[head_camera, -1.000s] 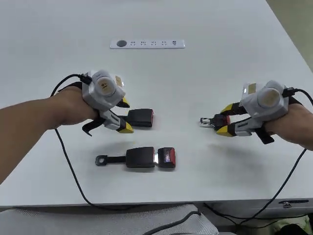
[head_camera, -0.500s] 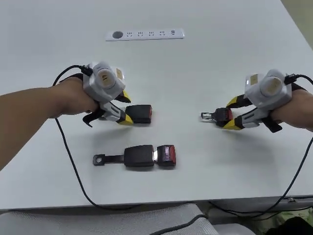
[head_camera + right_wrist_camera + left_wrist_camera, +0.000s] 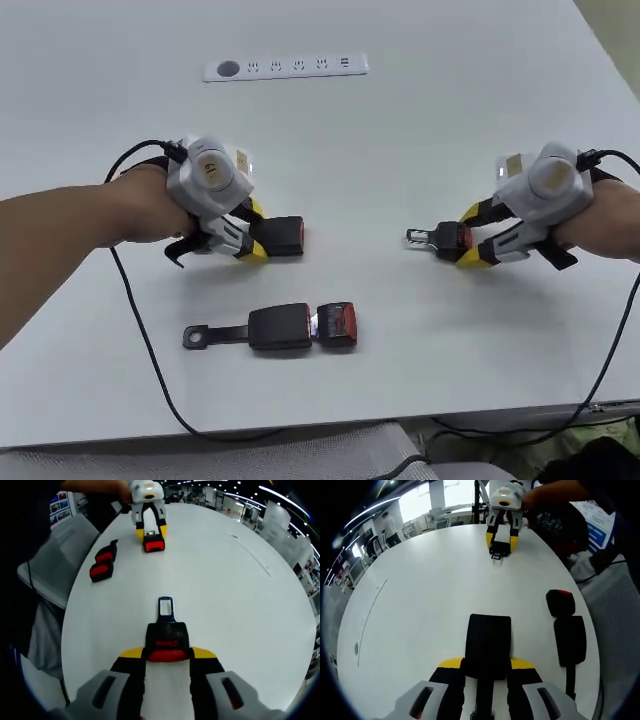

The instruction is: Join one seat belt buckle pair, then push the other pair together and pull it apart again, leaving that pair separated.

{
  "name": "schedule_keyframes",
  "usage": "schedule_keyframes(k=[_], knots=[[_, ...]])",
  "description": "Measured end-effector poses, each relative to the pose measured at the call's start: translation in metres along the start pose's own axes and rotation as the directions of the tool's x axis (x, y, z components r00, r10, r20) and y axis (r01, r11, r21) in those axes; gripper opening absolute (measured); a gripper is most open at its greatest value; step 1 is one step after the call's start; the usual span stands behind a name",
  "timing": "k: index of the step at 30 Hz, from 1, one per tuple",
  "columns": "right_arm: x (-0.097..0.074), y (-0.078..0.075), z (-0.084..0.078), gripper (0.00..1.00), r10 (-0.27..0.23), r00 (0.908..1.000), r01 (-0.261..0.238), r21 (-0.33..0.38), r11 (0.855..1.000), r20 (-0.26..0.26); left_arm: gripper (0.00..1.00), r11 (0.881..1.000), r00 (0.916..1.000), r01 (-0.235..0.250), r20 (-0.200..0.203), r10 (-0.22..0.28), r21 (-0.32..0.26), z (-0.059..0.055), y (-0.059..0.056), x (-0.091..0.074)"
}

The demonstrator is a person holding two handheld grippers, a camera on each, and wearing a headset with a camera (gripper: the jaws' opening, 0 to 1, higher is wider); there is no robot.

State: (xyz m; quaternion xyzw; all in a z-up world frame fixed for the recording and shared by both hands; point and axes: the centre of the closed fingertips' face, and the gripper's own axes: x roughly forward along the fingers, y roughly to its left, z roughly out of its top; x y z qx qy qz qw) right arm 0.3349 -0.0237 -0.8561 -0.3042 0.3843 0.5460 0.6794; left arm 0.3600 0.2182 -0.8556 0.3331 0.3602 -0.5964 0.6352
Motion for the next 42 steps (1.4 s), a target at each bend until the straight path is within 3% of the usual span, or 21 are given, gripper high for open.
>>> schedule_keyframes(k=[15, 28, 42], knots=[[0.008, 0.0, 0.012, 0.34, 0.012, 0.9995, -0.012, -0.026, 1.0, -0.028, 0.32, 1.0, 0.9998, -0.005, -0.017, 0.005, -0.003, -0.002, -0.003, 0.0], [0.038, 0.013, 0.061, 0.34, 0.025, 0.9997, -0.025, -0.054, 0.998, 0.002, 0.32, 1.0, 0.9997, -0.004, -0.026, 0.004, -0.002, -0.002, -0.003, 0.0], [0.062, 0.013, 0.101, 0.34, 0.017, 0.9997, -0.016, -0.041, 0.999, 0.015, 0.32, 1.0, 0.9998, -0.002, -0.019, 0.002, 0.01, -0.001, -0.004, -0.001]])
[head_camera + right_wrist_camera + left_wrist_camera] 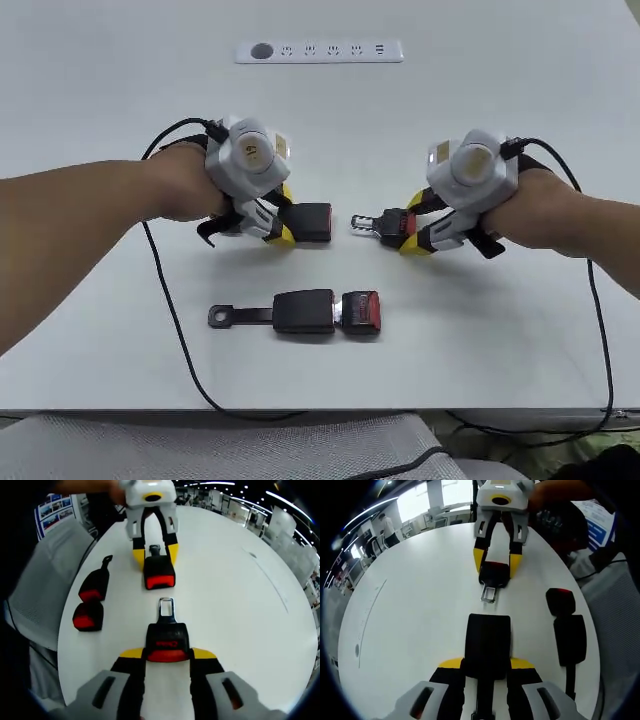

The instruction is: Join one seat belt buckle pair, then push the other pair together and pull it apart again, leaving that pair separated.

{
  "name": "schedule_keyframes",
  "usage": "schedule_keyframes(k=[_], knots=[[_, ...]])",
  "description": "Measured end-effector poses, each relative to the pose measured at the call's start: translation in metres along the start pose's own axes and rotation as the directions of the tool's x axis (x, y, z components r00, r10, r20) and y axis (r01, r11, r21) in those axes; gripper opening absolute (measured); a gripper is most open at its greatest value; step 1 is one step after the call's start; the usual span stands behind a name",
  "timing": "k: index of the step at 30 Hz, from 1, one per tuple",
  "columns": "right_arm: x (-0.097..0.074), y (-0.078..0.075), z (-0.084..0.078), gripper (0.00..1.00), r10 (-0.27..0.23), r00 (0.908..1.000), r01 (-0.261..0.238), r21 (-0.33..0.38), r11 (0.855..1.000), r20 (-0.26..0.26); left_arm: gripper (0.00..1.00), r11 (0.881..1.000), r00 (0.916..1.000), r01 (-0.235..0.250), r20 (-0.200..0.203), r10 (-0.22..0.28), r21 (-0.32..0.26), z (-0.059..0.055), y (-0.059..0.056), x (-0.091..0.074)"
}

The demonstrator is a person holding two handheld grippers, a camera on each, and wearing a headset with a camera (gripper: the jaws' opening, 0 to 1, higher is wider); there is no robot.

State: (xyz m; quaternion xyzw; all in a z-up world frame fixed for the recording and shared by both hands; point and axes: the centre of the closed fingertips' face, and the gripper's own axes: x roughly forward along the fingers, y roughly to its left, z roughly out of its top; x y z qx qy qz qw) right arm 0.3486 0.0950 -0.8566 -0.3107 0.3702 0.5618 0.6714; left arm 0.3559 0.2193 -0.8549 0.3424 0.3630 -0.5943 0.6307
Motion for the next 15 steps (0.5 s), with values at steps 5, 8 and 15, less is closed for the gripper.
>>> schedule_keyframes(k=[5, 8, 15], knots=[[0.006, 0.001, 0.01, 0.34, 0.008, 1.0, -0.008, -0.008, 1.0, 0.006, 0.32, 1.0, 1.0, -0.002, -0.002, 0.002, -0.003, 0.0, -0.001, 0.0], [0.01, 0.006, 0.016, 0.34, 0.017, 0.9998, -0.017, -0.04, 0.999, -0.011, 0.32, 1.0, 1.0, -0.004, -0.004, 0.004, -0.005, 0.001, -0.001, -0.001], [0.016, 0.006, 0.025, 0.34, 0.015, 0.9997, -0.016, -0.051, 0.999, -0.018, 0.32, 1.0, 1.0, 0.001, -0.004, -0.001, 0.003, 0.001, -0.001, -0.001]])
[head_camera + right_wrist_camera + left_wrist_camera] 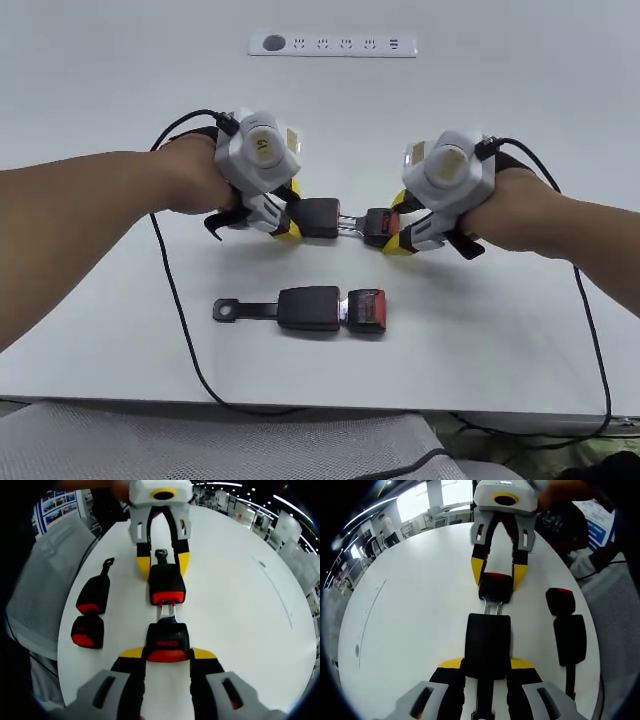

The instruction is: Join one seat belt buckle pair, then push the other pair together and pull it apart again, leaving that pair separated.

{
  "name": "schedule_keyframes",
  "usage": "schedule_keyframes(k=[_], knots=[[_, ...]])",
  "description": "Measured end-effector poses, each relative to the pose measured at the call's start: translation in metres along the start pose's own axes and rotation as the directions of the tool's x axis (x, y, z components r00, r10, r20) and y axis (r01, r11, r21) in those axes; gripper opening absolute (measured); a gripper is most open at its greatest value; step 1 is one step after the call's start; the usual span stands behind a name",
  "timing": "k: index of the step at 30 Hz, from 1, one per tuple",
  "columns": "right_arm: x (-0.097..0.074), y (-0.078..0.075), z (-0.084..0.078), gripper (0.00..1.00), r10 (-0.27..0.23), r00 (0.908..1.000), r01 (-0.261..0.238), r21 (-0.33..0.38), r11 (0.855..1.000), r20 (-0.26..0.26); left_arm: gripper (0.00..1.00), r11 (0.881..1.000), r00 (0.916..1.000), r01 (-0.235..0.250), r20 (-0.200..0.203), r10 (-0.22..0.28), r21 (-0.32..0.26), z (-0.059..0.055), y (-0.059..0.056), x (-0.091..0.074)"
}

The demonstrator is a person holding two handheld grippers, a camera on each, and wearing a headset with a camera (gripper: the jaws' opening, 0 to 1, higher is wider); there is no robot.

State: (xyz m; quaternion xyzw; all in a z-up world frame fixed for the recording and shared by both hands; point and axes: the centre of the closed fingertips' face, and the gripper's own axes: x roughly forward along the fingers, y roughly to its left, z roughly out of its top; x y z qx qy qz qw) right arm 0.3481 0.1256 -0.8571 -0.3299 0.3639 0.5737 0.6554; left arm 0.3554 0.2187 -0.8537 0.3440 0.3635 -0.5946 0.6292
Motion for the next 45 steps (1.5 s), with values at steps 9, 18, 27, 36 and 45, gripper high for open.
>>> schedule_keyframes(k=[9, 18, 27, 36, 45], knots=[[0.004, -0.003, 0.007, 0.34, 0.003, 1.0, -0.003, -0.046, 0.999, 0.003, 0.32, 1.0, 1.0, 0.002, -0.006, -0.002, 0.008, 0.0, 0.001, 0.0], [0.007, -0.005, 0.011, 0.32, 0.03, 0.9995, -0.031, -0.064, 0.997, -0.01, 0.31, 1.0, 0.9998, 0.008, -0.021, -0.008, 0.023, 0.001, 0.001, 0.001], [0.015, -0.003, 0.021, 0.31, 0.042, 0.9991, -0.041, -0.063, 0.997, 0.001, 0.31, 1.0, 0.9998, 0.008, -0.019, -0.007, 0.025, 0.0, 0.001, 0.001], [0.016, -0.003, 0.023, 0.31, 0.044, 0.999, -0.043, -0.056, 0.997, 0.003, 0.31, 0.999, 0.9995, 0.011, -0.031, -0.01, 0.032, 0.0, 0.002, 0.002], [0.016, -0.002, 0.022, 0.33, 0.046, 0.9989, -0.045, -0.059, 0.997, 0.011, 0.31, 1.0, 0.9997, 0.009, -0.021, -0.008, 0.024, -0.001, 0.003, 0.002]])
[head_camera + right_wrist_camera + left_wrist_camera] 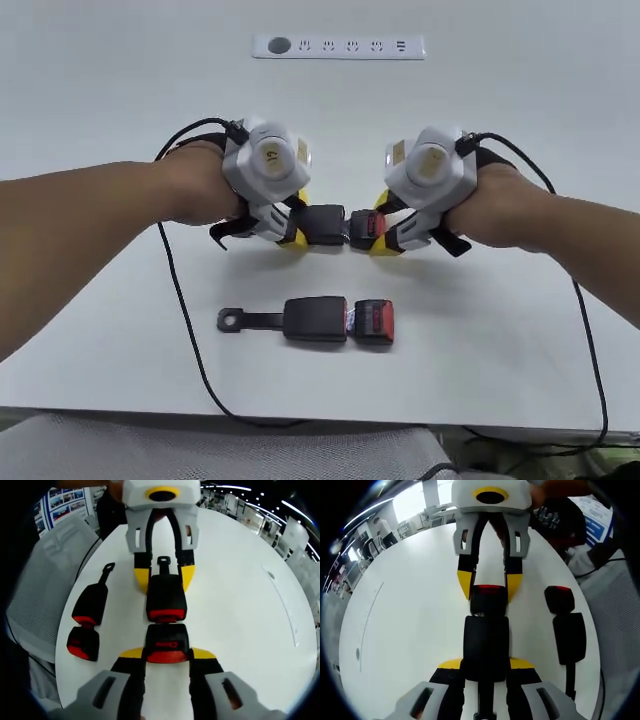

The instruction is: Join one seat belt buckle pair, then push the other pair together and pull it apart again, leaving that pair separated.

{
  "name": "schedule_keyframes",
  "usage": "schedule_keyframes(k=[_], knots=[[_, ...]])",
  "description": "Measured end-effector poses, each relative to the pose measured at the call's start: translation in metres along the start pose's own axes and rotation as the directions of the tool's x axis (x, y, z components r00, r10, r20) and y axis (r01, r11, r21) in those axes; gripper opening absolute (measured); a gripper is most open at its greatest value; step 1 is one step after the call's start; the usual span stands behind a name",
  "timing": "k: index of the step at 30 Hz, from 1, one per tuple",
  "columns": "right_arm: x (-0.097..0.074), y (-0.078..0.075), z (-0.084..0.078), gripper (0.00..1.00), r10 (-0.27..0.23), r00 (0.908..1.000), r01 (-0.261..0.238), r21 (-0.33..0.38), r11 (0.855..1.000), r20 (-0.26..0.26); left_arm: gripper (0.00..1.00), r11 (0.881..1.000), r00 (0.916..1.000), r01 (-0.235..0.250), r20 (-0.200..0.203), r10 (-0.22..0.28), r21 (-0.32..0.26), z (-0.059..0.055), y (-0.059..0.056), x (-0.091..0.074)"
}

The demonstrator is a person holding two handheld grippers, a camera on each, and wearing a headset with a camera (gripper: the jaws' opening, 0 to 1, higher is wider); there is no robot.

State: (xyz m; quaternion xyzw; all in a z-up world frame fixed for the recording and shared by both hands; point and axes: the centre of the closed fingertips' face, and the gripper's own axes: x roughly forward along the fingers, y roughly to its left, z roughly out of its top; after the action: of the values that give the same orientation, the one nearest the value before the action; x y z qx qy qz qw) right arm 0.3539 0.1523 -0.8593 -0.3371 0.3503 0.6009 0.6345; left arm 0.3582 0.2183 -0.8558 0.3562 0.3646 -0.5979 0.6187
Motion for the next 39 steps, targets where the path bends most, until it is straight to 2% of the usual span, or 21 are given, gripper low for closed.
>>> schedule_keyframes(k=[8, 13, 20, 23, 26, 34, 39], knots=[[-0.003, 0.001, -0.002, 0.33, 0.005, 1.0, -0.005, -0.007, 1.0, 0.001, 0.31, 1.0, 0.9997, 0.0, 0.023, 0.0, -0.003, 0.001, -0.001, 0.0], [-0.007, 0.001, -0.007, 0.33, 0.007, 1.0, -0.007, -0.007, 1.0, -0.004, 0.32, 1.0, 0.9998, 0.002, 0.019, -0.002, -0.002, 0.001, 0.0, 0.001], [-0.014, 0.002, -0.016, 0.34, 0.01, 0.9995, -0.009, -0.01, 1.0, 0.03, 0.32, 1.0, 0.9995, 0.002, 0.031, -0.002, -0.006, 0.0, 0.001, 0.001], [-0.017, 0.002, -0.021, 0.34, 0.006, 0.9995, -0.006, -0.013, 1.0, 0.03, 0.32, 1.0, 0.9994, 0.002, 0.034, -0.002, -0.008, -0.001, 0.001, 0.001], [-0.02, -0.001, -0.03, 0.34, 0.003, 0.9996, -0.003, -0.007, 1.0, 0.026, 0.32, 1.0, 0.9995, 0.002, 0.033, -0.002, -0.007, -0.001, 0.002, 0.001], [-0.042, -0.004, -0.065, 0.35, -0.013, 0.9994, 0.012, -0.012, 1.0, -0.031, 0.32, 1.0, 0.9997, 0.001, 0.025, -0.001, -0.011, -0.001, 0.001, 0.001], [-0.055, -0.003, -0.086, 0.35, -0.014, 0.9984, 0.014, 0.009, 1.0, -0.055, 0.32, 1.0, 0.9998, 0.001, 0.019, -0.001, -0.009, 0.0, 0.0, 0.001]])
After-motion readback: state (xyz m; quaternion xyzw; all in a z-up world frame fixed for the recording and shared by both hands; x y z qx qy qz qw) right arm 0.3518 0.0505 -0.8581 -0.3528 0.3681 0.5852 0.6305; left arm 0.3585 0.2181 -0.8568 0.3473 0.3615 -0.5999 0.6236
